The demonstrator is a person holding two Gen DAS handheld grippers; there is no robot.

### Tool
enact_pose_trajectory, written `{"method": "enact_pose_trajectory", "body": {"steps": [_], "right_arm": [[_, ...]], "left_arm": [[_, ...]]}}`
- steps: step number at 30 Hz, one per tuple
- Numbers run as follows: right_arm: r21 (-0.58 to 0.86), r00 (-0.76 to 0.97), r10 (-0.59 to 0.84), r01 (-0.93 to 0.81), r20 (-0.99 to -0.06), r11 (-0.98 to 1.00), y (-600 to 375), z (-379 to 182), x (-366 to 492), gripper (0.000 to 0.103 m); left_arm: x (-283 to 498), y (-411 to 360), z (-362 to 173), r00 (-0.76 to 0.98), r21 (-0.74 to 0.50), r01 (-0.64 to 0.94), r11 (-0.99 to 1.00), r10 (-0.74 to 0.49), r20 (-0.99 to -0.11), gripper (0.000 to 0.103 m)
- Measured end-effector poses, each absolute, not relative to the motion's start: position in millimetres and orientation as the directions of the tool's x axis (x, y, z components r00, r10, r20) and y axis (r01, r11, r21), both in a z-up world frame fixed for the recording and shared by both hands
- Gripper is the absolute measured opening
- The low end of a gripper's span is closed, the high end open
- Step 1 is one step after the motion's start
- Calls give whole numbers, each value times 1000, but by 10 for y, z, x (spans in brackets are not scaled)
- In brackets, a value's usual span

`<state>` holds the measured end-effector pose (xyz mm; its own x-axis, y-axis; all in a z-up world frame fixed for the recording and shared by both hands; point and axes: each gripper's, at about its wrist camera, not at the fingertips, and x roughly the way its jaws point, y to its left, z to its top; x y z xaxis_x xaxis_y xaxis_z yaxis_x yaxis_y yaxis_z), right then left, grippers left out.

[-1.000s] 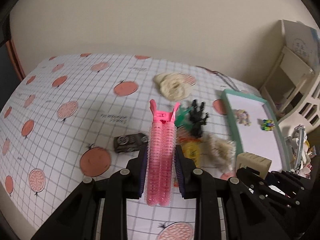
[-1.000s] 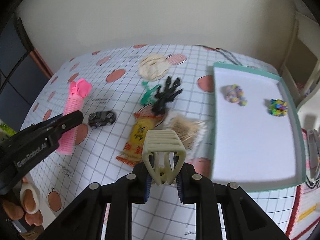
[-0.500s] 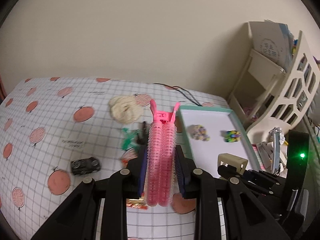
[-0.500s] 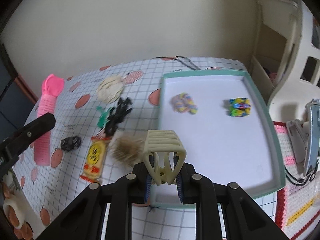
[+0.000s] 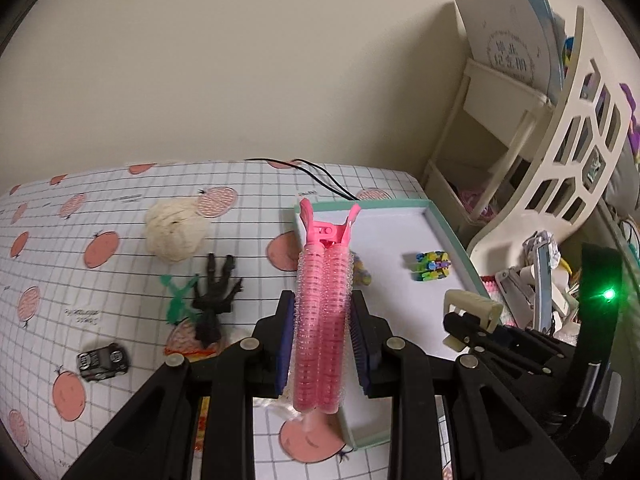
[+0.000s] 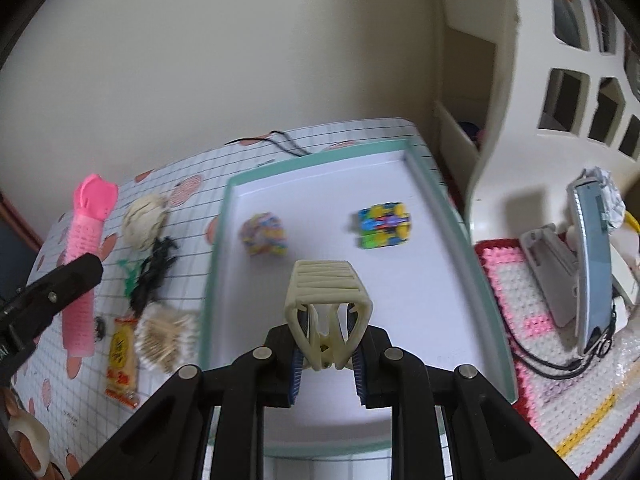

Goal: Organize objects
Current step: 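Carry the pink curler and cream clip into the green tray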

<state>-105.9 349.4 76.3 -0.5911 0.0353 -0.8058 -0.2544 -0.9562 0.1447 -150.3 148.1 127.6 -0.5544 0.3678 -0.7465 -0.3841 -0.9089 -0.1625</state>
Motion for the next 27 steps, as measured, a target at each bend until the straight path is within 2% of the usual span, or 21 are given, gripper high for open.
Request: {"method": "enact_pose_trajectory", "body": {"steps": [27], "right_arm": [[95, -539, 107, -335, -835, -938, 3974, 337, -1453, 22]], "left_arm": [[-1904, 2097, 498, -412, -197, -437, -877, 390, -823, 28]]}}
